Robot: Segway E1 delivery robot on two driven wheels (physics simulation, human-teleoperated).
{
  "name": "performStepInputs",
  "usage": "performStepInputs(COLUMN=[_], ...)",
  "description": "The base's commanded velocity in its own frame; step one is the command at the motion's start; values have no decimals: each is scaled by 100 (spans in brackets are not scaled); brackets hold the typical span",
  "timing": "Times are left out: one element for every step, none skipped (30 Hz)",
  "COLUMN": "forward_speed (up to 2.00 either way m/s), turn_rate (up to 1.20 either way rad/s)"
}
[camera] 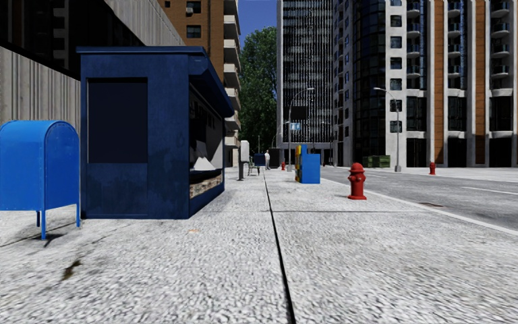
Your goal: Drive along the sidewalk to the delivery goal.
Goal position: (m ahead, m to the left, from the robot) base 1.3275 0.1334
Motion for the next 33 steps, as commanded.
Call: performStepInputs(forward_speed=[200,200,200,200,200,178,178,158,140,130,126,126,124,110,99,99,96,91,85,79,78,78,77,70,54,9,9,0,0,0,0,0,0], turn_rate=[0,0,0,0,0,0,0,0,0,0,0,0,0,0,0,0,0,0,0,0,0,0,0,0,0,0,0,0,0,0,0,0,0])
